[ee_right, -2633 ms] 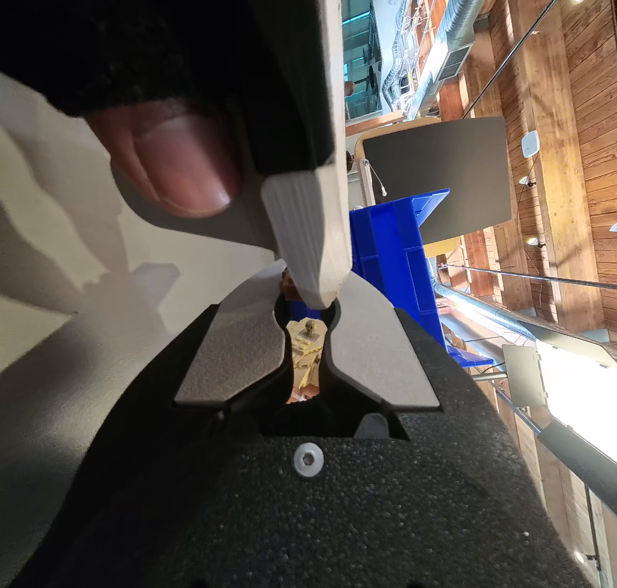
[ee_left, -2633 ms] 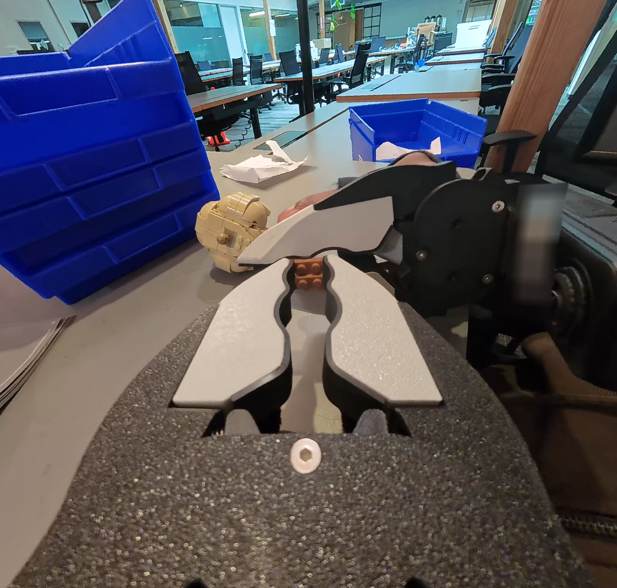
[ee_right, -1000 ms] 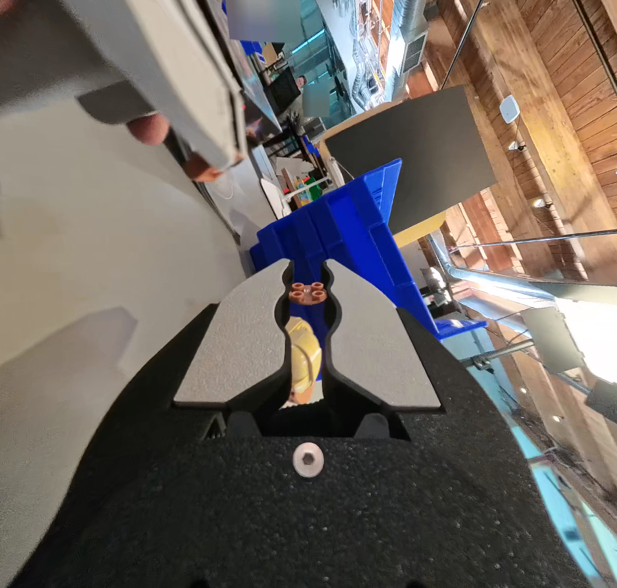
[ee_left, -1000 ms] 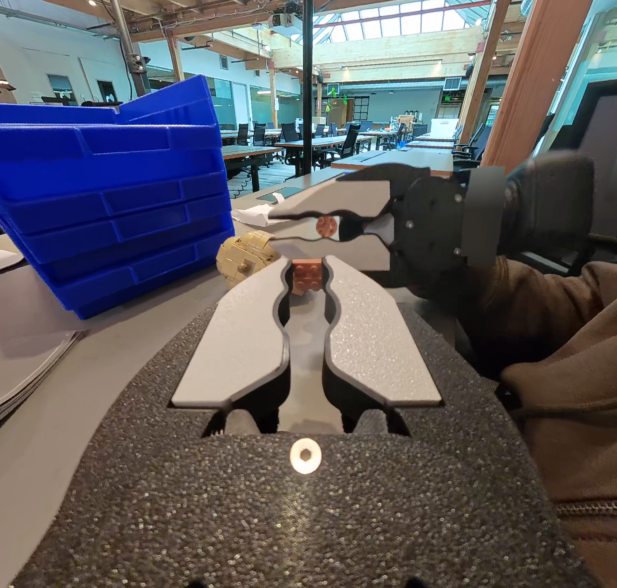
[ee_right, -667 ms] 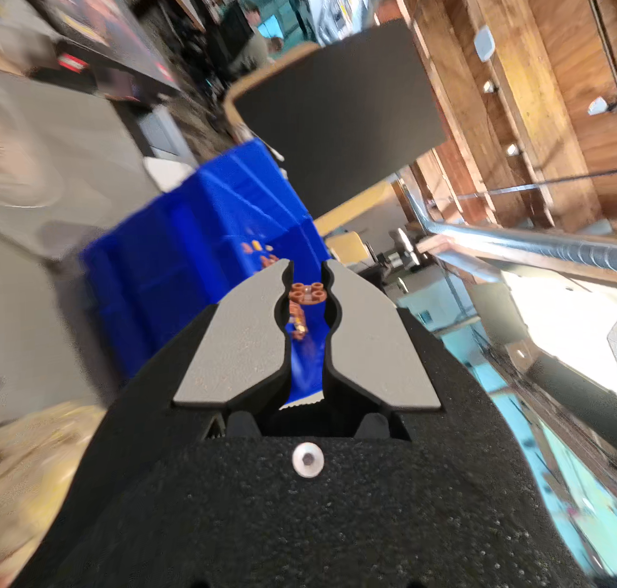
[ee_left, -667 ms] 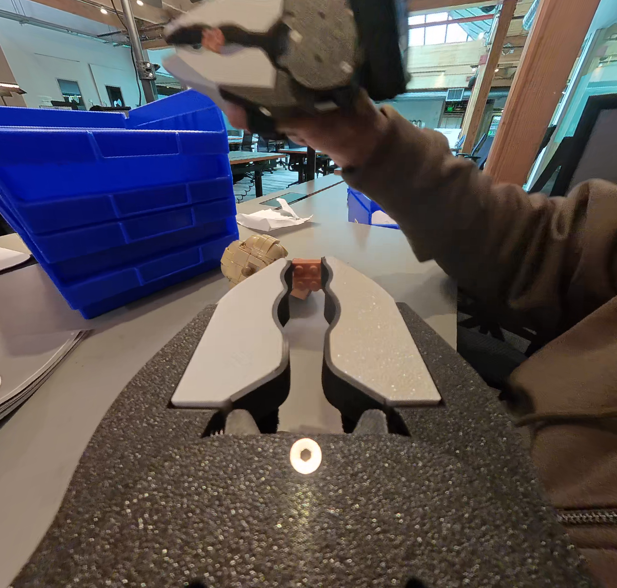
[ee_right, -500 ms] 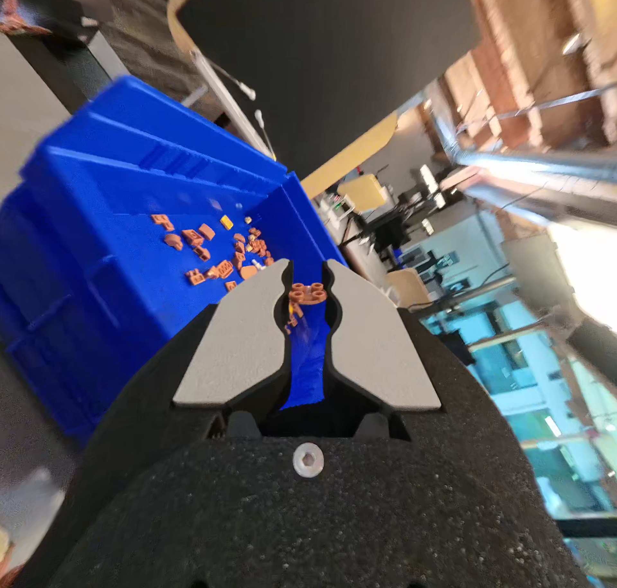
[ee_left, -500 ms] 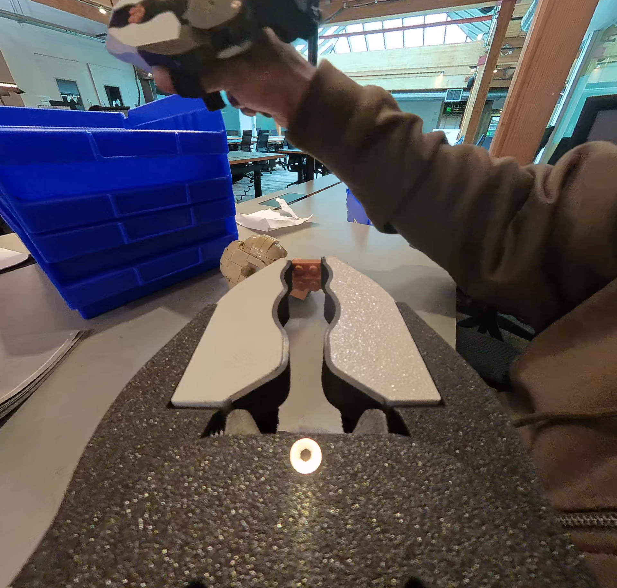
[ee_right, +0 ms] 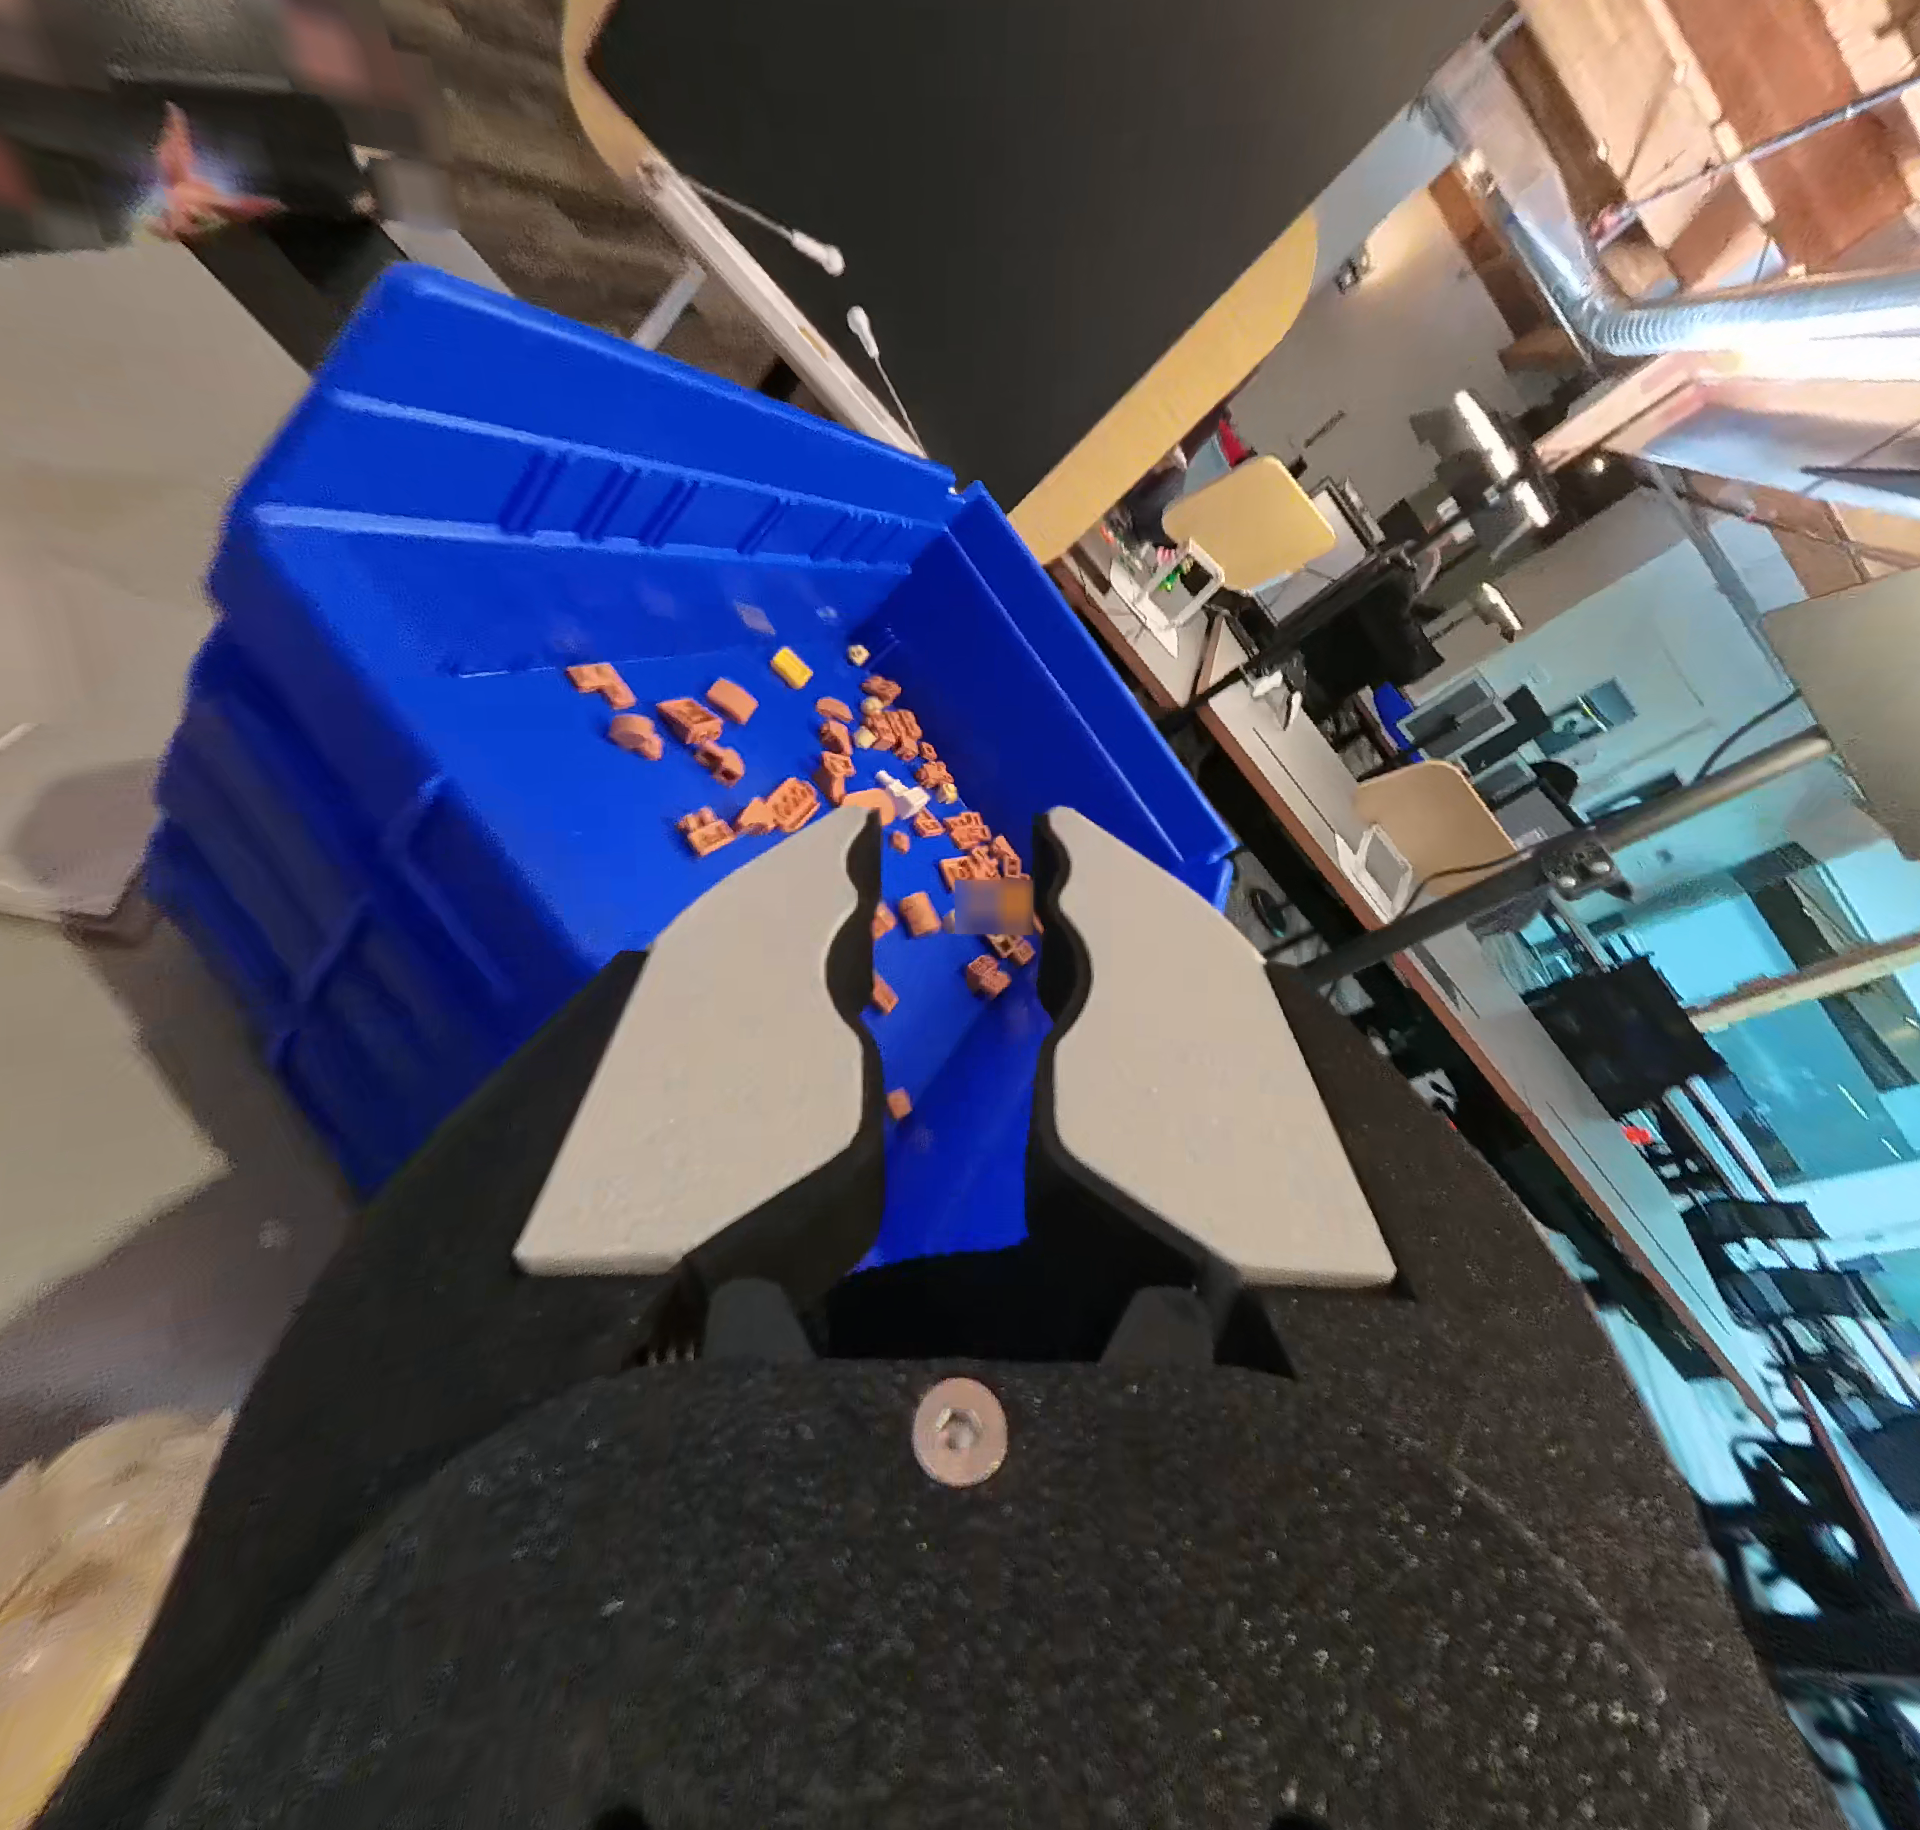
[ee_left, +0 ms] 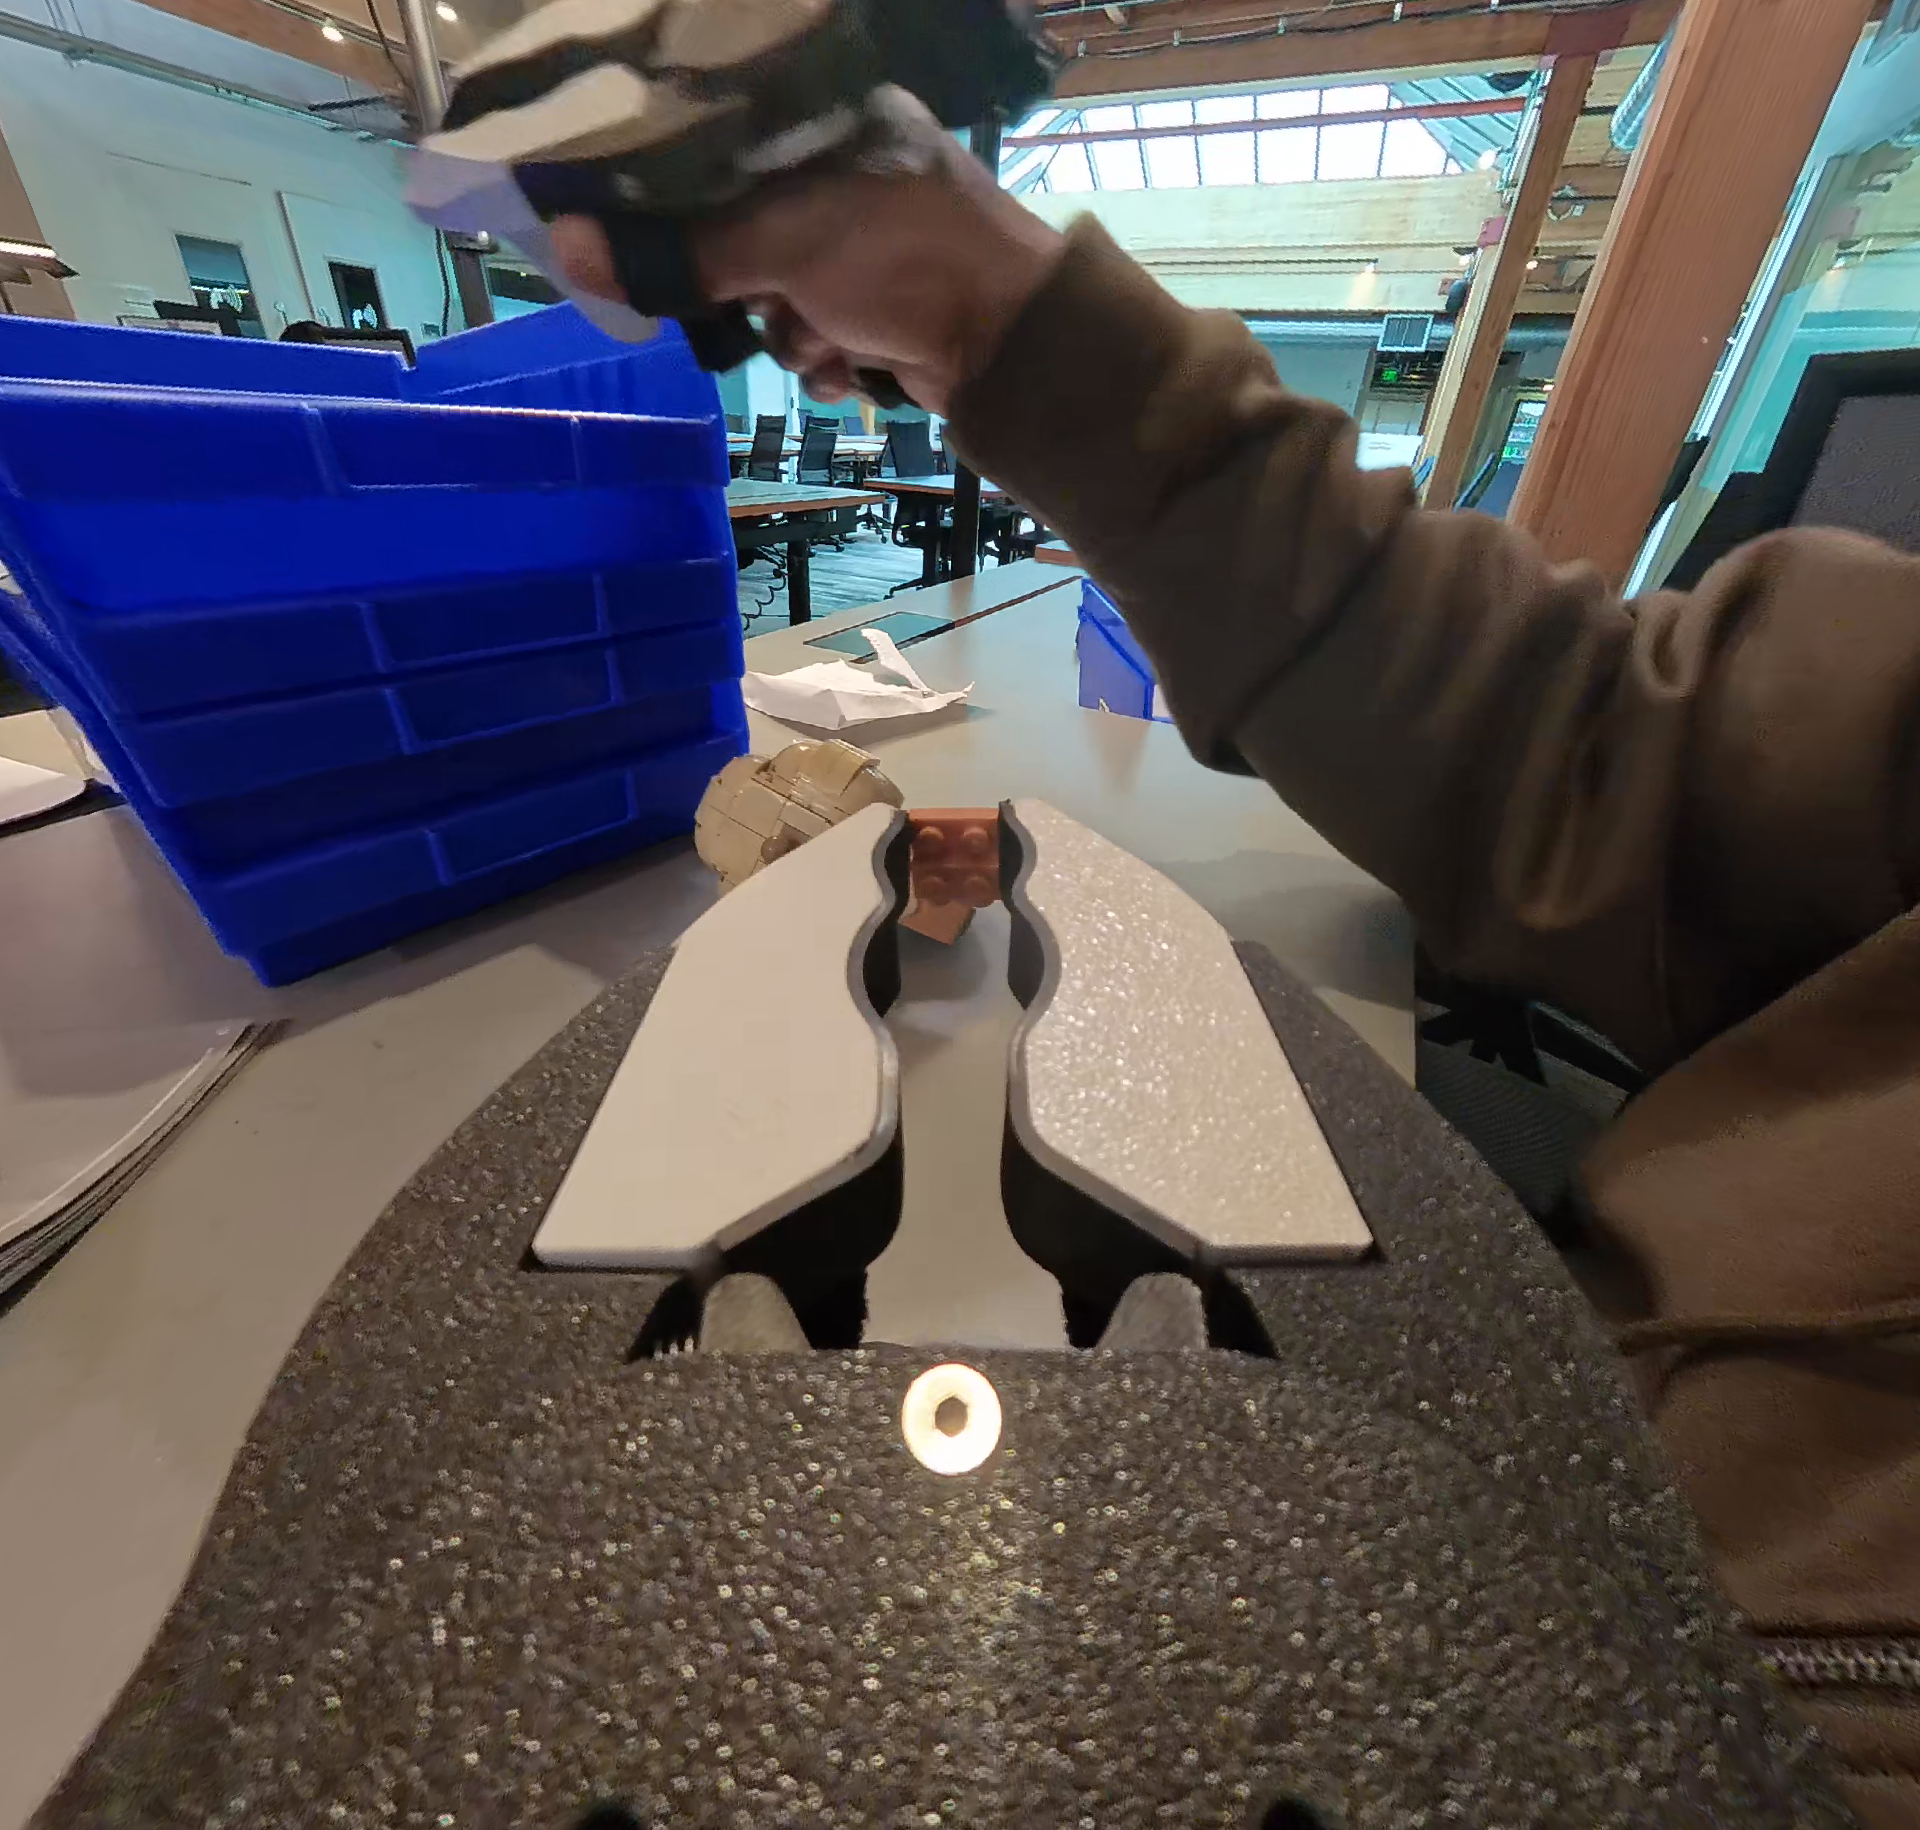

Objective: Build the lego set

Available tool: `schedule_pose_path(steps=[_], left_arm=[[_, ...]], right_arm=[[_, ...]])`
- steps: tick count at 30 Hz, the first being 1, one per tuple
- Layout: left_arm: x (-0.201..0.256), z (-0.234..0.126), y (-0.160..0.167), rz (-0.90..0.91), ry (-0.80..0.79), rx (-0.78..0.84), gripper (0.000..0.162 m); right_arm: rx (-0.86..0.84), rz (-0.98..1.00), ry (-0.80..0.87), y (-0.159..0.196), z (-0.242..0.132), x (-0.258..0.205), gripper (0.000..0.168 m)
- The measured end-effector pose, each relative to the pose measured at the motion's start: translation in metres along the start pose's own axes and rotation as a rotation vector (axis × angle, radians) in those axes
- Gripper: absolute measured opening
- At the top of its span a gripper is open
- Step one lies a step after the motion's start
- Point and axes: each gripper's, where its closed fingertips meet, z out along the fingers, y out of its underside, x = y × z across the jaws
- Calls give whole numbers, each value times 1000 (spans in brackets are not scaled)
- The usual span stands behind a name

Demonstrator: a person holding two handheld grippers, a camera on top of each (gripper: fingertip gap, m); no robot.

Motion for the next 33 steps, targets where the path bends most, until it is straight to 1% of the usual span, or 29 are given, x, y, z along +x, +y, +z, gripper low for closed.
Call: schedule_pose_path(steps=[2,5,7,9,11,13,15,19,22,25,28,31,33], left_arm=[[-5,1,-2,-12,0,-6,16],[-19,9,-10,-35,0,-60,16],[-33,17,-27,-26,-10,-95,16],[-49,31,-52,43,-30,-128,16],[-72,53,-77,131,-68,-169,16],[-98,80,-100,201,-118,-212,15],[-128,108,-116,257,-177,-255,16],[-178,153,-121,250,-266,-346,16],[-204,167,-115,228,-314,-391,21],[-212,168,-114,192,-316,-375,28],[-205,159,-114,182,-297,-329,33],[-175,143,-105,200,-216,-283,35],[-145,131,-87,224,-128,-280,35]], right_arm=[[46,26,-31,12,-26,-9,27],[88,91,-94,44,-62,-27,27],[113,134,-141,69,-80,-41,26],[133,186,-178,92,-92,-53,25],[140,245,-202,112,-98,-63,26],[162,319,-234,125,-100,-73,25],[135,354,-287,136,-98,-86,24],[98,305,-300,143,-96,-95,25],[77,292,-322,147,-95,-100,25],[73,285,-337,148,-97,-103,25],[72,285,-360,150,-100,-105,25],[70,293,-437,154,-107,-113,25],[74,294,-527,158,-116,-121,27]])
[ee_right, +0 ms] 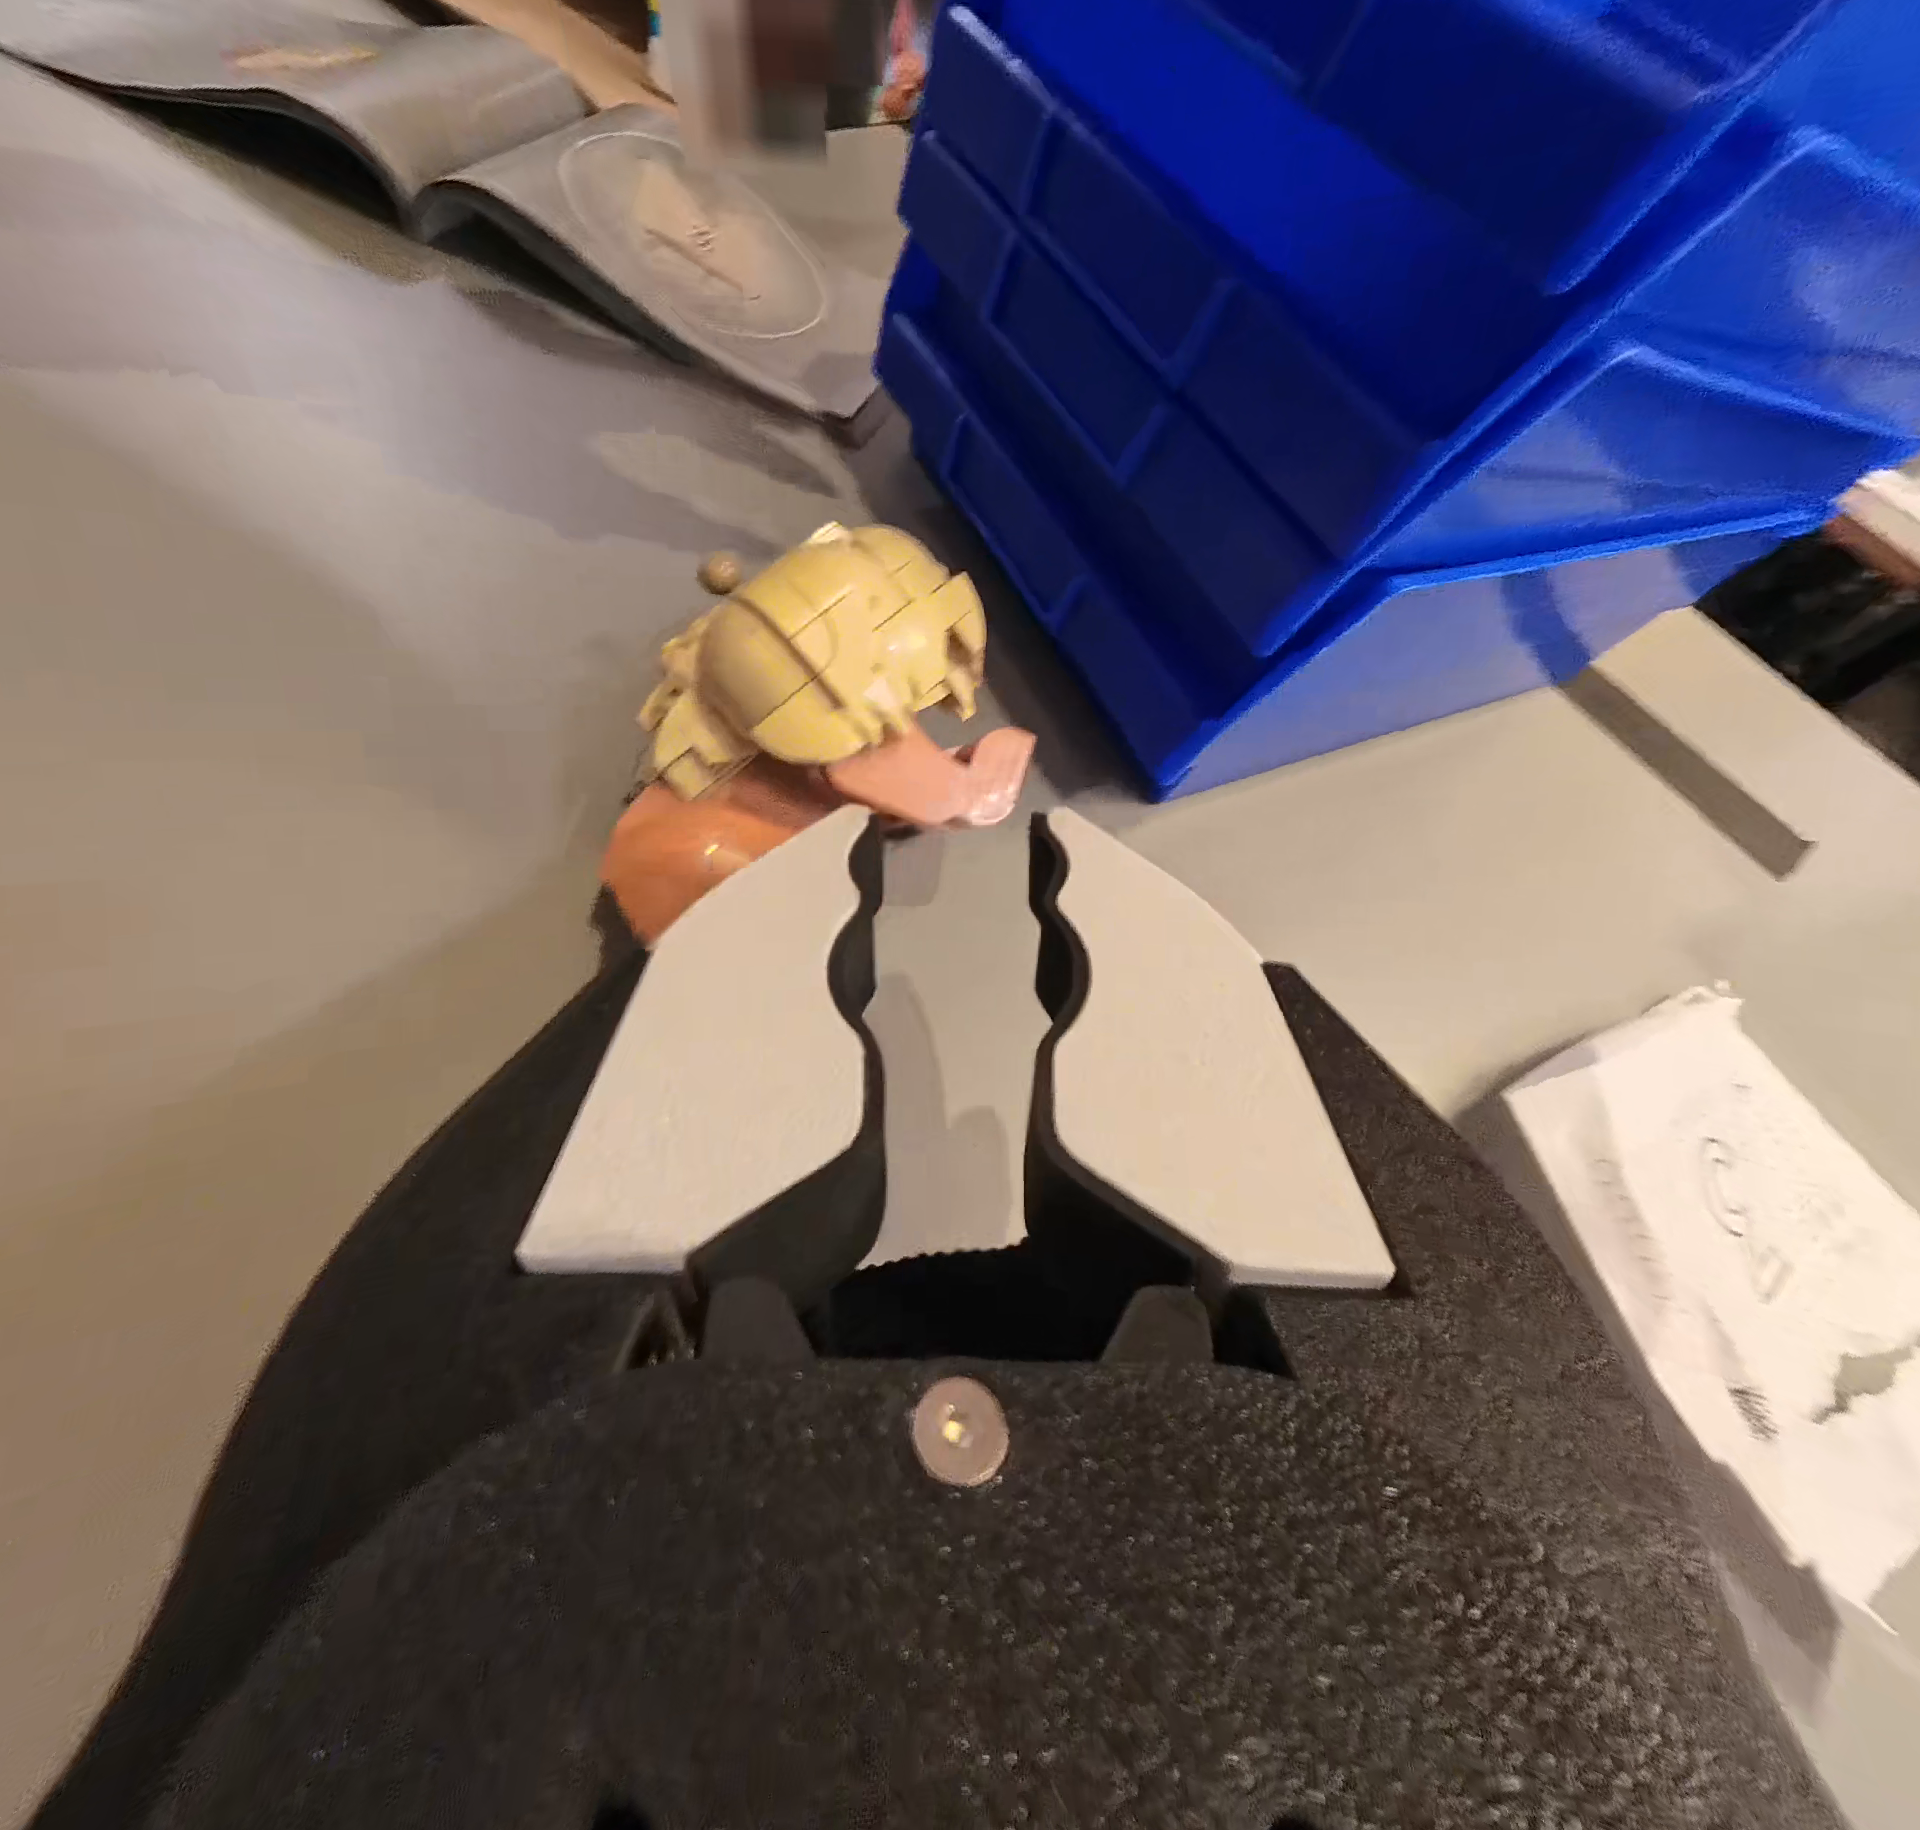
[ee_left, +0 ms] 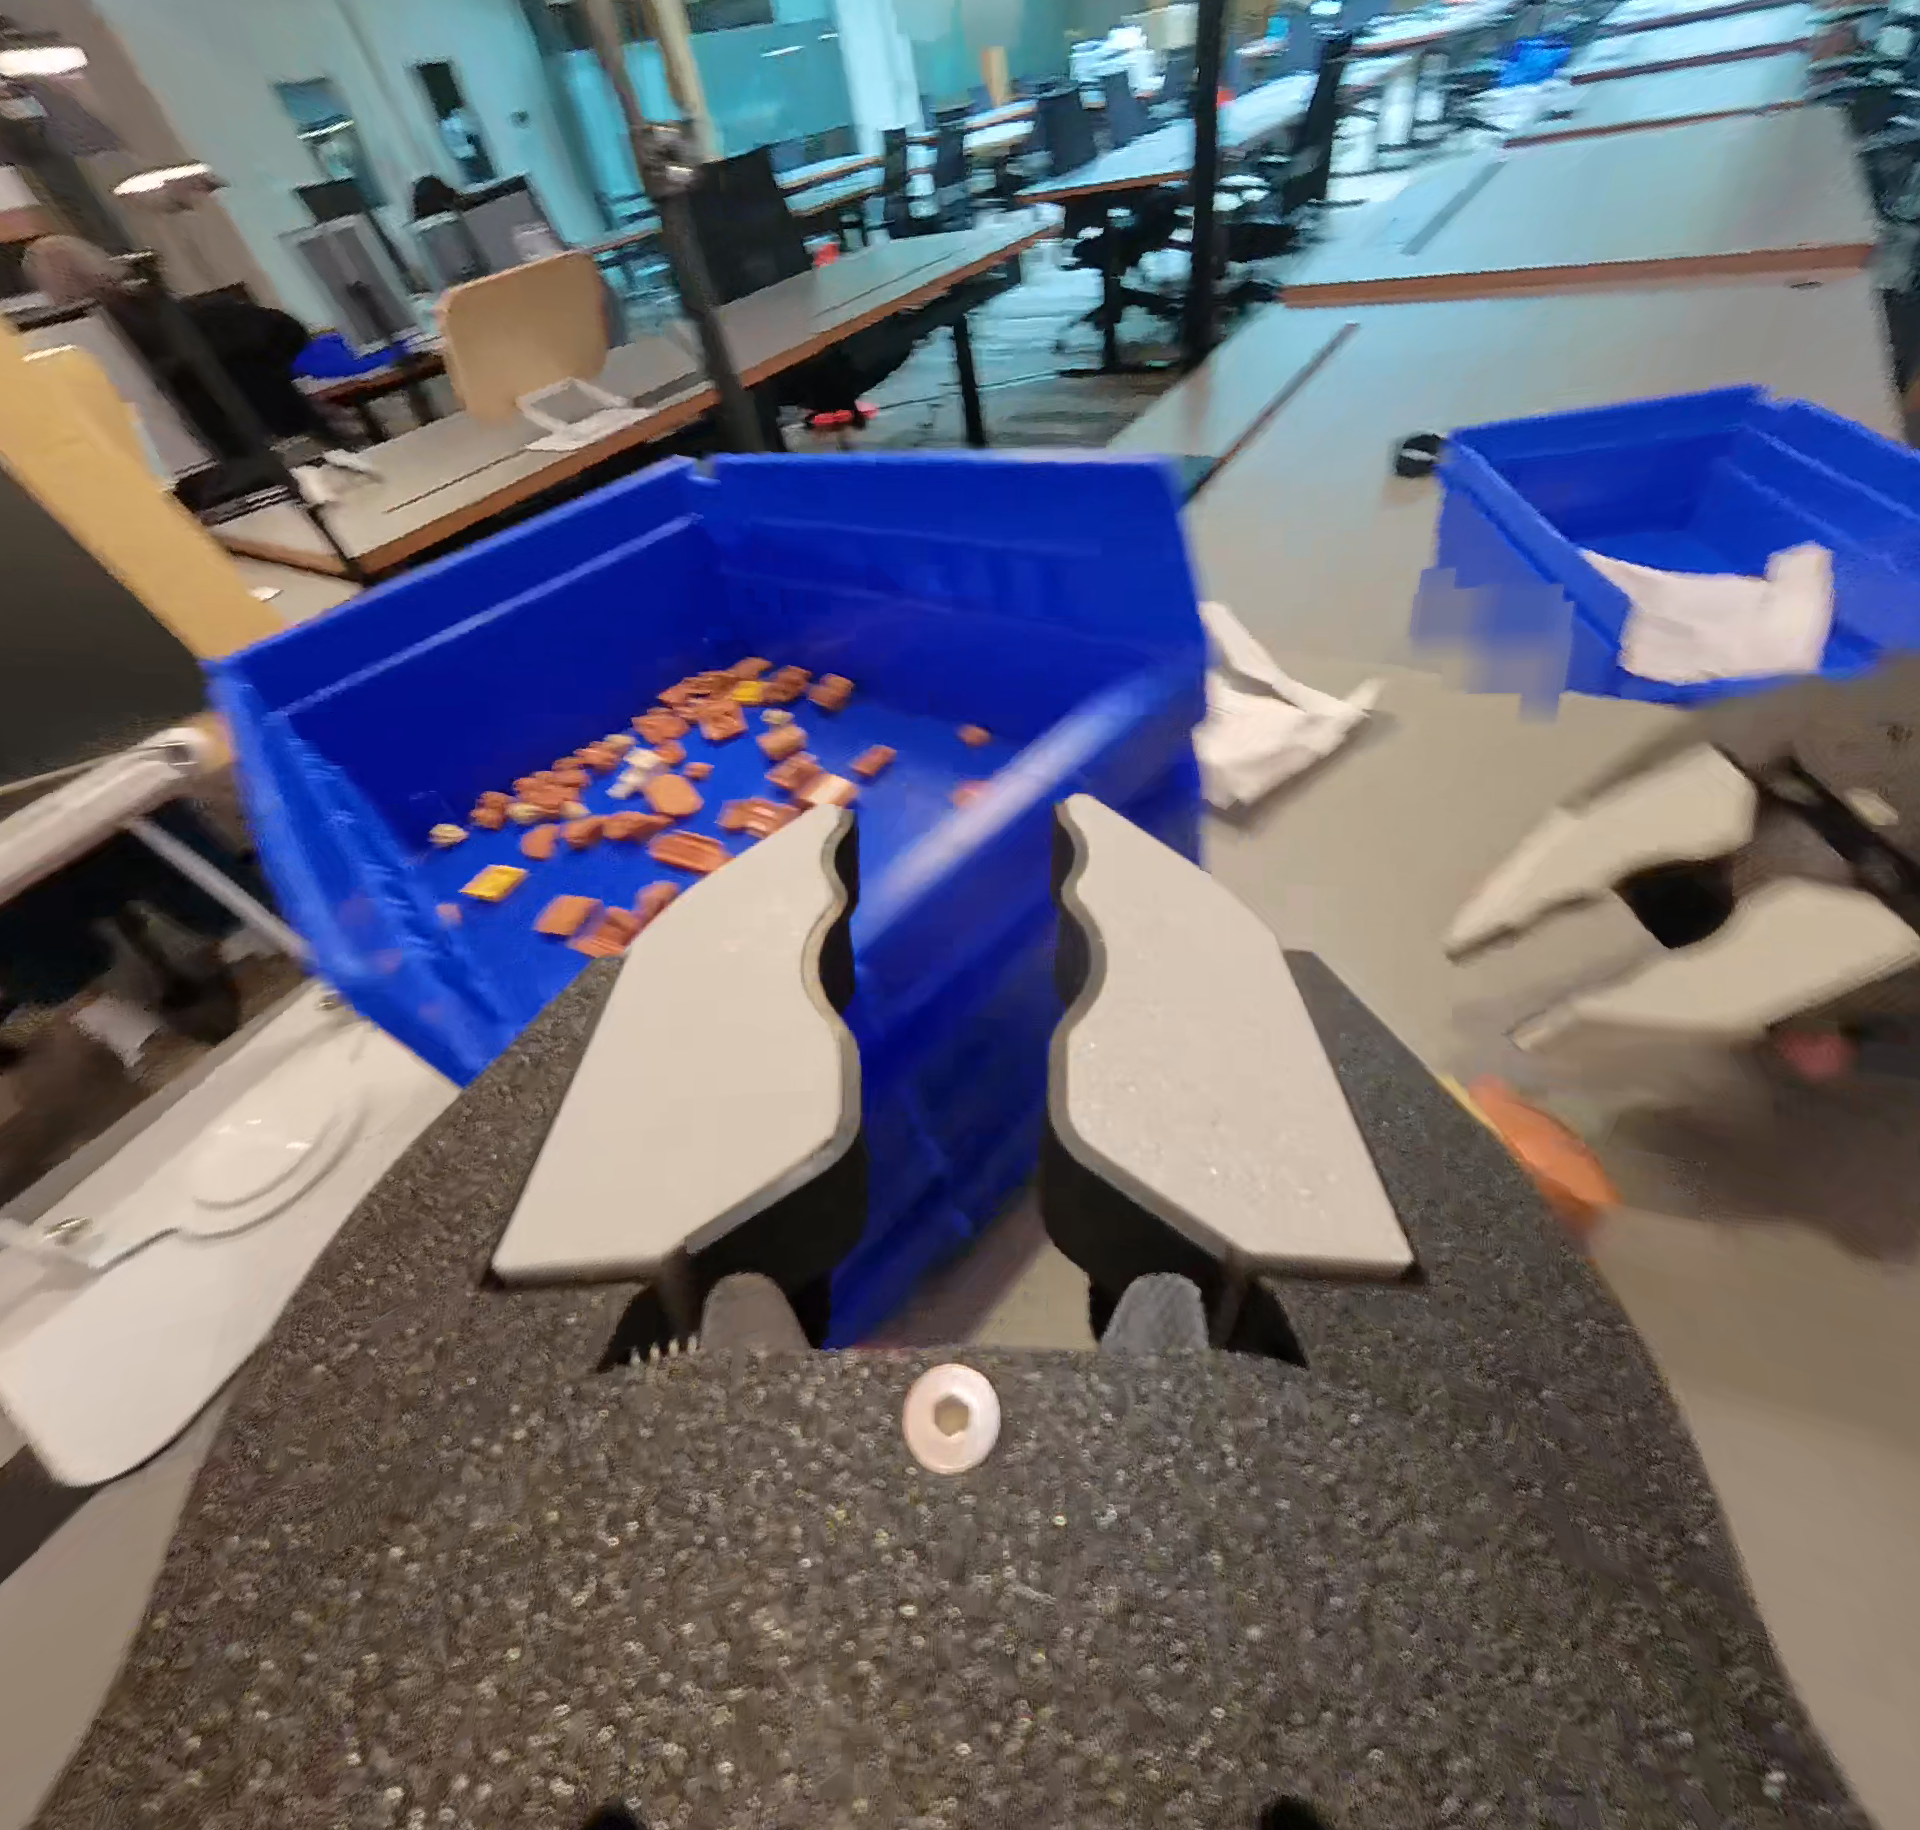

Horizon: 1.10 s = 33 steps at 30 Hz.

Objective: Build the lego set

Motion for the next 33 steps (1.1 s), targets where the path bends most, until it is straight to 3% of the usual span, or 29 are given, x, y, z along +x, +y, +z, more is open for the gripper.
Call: schedule_pose_path(steps=[5,9,13,22,28,33], left_arm=[[73,-21,60,91,208,-35,43],[99,-27,96,136,275,-70,49],[113,-26,116,194,305,-92,51],[116,-27,132,184,315,-127,52],[115,-29,150,250,319,-176,52],[119,-29,154,286,319,-193,52]], right_arm=[[46,2,-185,7,-17,-22,35],[-95,-82,-200,32,-6,-28,52],[-244,-154,-201,51,10,-36,58],[-198,-249,-292,37,14,-72,38],[-160,-313,-154,26,17,-66,48],[-90,-376,-99,6,16,-70,48]])
